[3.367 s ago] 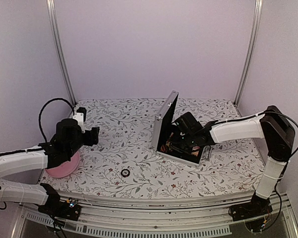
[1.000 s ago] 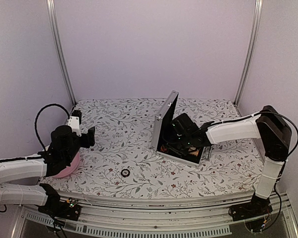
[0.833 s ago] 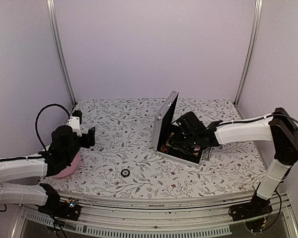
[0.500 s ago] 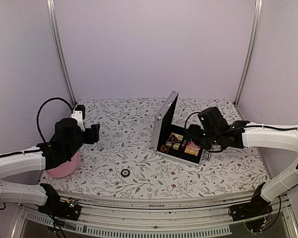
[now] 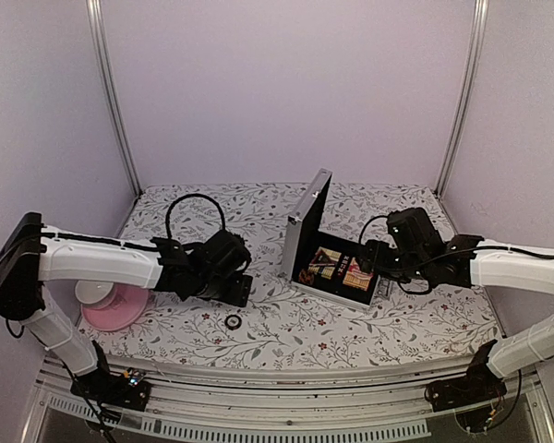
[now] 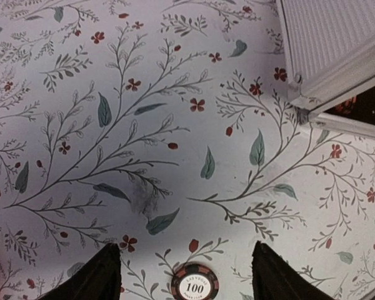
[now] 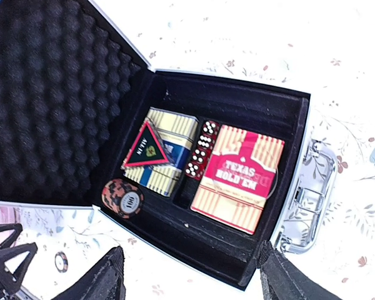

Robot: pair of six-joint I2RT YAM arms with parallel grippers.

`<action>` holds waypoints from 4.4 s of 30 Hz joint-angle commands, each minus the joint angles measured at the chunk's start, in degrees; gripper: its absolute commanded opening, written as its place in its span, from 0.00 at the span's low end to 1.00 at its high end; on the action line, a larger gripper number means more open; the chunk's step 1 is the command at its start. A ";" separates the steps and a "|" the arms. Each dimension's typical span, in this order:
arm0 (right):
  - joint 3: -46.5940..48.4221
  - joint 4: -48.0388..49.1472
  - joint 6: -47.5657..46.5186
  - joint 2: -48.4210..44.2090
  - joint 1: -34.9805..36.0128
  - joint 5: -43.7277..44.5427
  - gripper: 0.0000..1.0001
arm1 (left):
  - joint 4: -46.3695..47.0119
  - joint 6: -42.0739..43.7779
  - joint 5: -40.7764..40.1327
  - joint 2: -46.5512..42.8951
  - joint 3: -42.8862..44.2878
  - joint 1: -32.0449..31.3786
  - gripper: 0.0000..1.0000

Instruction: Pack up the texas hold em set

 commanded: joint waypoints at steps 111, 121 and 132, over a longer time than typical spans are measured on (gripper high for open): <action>-6.12 44.96 19.53 23.15 5.78 -56.81 0.44 | 4.52 11.37 22.62 7.86 12.41 -11.00 0.18; -3.29 47.09 18.99 26.59 6.99 -61.29 0.18 | 4.97 11.70 22.08 8.11 12.45 -11.08 0.17; -6.36 44.68 17.84 20.37 4.28 -55.45 0.03 | 10.45 14.42 14.71 -0.50 4.64 -11.05 0.61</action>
